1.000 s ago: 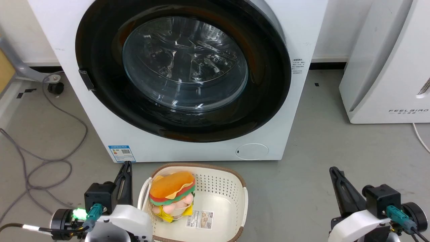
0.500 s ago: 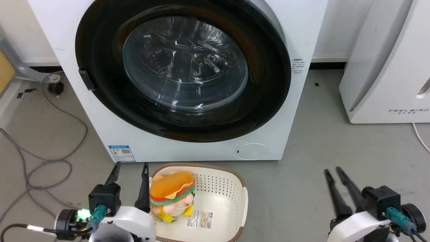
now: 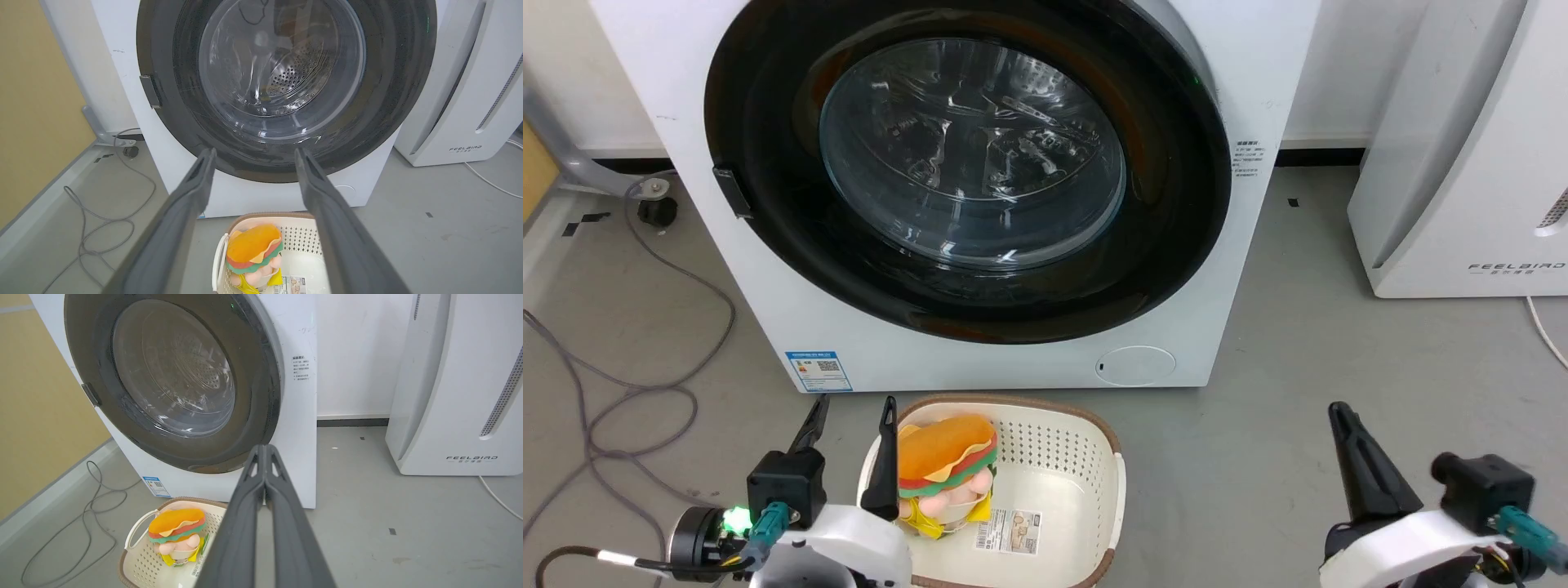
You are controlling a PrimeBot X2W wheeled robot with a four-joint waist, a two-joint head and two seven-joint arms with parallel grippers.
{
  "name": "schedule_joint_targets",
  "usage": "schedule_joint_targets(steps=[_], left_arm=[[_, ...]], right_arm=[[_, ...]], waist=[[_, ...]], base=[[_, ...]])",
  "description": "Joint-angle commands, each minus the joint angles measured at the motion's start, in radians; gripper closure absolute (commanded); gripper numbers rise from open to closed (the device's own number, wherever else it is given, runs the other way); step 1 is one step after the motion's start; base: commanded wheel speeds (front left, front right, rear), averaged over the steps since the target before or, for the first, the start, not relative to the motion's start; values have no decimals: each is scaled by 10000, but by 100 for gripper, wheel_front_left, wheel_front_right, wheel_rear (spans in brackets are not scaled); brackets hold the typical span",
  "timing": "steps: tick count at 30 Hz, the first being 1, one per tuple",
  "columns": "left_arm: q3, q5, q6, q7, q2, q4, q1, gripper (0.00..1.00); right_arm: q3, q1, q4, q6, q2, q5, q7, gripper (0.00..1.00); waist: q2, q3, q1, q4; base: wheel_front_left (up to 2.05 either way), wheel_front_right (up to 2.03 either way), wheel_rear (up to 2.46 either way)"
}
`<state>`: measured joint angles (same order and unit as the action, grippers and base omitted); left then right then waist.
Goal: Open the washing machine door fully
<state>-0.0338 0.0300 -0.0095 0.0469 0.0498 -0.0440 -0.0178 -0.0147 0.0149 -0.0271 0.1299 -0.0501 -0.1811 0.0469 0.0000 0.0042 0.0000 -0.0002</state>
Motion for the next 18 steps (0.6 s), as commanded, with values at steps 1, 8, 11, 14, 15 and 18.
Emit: schedule_joint_targets(steps=[1, 8, 11, 14, 15, 18], left_arm=[[-51, 49, -32, 107, 3, -55, -149, 0], [-170, 156, -72, 274, 3, -119, -259, 0], [-192, 172, -91, 337, 5, -111, -313, 0], [-187, 194, -109, 399, 13, -76, -378, 0], [-187, 194, -109, 399, 13, -76, -378, 0], [-163, 221, -126, 462, 22, -22, -459, 0]], right_arm=[[-34, -64, -32, 2, 0, -465, 108, 100], [87, -414, 158, 2, 0, -3389, 276, 100], [242, -632, 203, 2, 0, -4416, 338, 100], [370, -920, 167, 3, 0, -5273, 400, 100], [370, -920, 167, 3, 0, -5273, 400, 100], [479, -1325, 7, 3, 0, -6040, 463, 100]], waist=[[0, 7, 0, -1], [0, 121, 0, -1], [0, 208, 0, -3], [0, 319, 0, -11], [0, 319, 0, -11], [0, 458, 0, -22]], base=[[0, 0, 0], [0, 0, 0], [0, 0, 0], [0, 0, 0], [0, 0, 0], [0, 0, 0]])
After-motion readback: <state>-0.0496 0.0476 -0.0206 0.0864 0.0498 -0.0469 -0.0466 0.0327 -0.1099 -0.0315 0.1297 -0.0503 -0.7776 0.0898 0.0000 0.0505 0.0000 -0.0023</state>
